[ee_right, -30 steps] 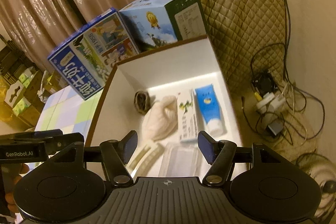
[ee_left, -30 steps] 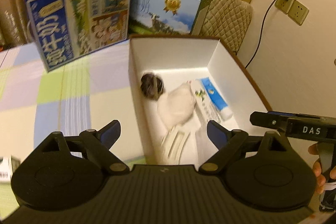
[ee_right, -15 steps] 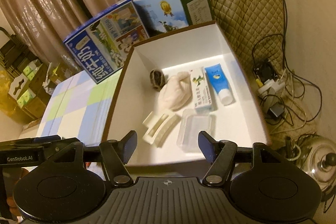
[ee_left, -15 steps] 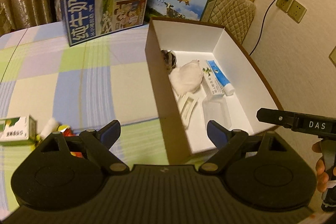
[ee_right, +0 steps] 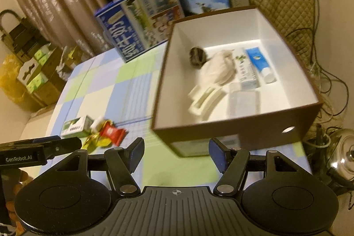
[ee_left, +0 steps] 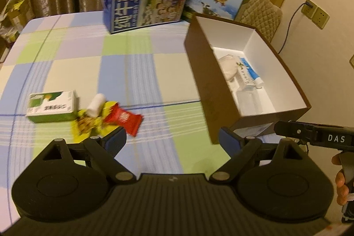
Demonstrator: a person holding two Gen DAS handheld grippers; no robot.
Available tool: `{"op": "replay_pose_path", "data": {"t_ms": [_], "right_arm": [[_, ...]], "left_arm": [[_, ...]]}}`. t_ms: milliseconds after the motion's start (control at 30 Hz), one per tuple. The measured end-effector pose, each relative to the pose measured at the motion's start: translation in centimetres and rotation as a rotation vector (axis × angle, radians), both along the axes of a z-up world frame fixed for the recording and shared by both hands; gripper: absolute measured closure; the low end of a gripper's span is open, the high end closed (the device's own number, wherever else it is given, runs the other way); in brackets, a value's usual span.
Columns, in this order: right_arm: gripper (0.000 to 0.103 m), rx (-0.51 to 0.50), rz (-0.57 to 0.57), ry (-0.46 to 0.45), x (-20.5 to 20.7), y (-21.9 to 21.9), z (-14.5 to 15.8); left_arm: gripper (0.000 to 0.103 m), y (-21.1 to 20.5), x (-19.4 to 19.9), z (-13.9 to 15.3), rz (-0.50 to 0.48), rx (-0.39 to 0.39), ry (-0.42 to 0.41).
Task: Organize objects
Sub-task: 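Withdraw both tools from the brown box toward the remaining items, then lower the right tool onto the red candy packet and close it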
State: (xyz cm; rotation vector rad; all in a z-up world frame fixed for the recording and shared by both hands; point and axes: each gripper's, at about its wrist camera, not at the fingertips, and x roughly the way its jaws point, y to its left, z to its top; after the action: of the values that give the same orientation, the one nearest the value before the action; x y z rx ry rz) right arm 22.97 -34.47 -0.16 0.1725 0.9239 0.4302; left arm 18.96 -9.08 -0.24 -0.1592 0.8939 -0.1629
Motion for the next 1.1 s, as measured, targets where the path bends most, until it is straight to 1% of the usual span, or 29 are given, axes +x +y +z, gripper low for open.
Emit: {"op": "replay_pose_path", "data": {"t_ms": [333,567,800,1100], "right_arm": [[0.041,-0.017,0.087,0.032,-2.9,6.0,-1.6],[0.041,-0.027,0.149,0.047,-4.2,9.8,-2.5],[0.041,-0.042,0.203,0.05,-5.3,13.0,-3.1],[0.041,-0.055,0.248,0.039,-6.0,15.8,-3.1]], "left_arm": [[0.014,5.8,-3.8,-0.9,0.075,0.001,0.03],[0.014,9.2,-6.1,-1.3,0.126,0.008,0.037],[0.014,12.0,-7.7,-1.5,0.167,0.01,0.041],[0.014,14.7,-8.6,-1.7,0.204,0.01,0.042]]}}
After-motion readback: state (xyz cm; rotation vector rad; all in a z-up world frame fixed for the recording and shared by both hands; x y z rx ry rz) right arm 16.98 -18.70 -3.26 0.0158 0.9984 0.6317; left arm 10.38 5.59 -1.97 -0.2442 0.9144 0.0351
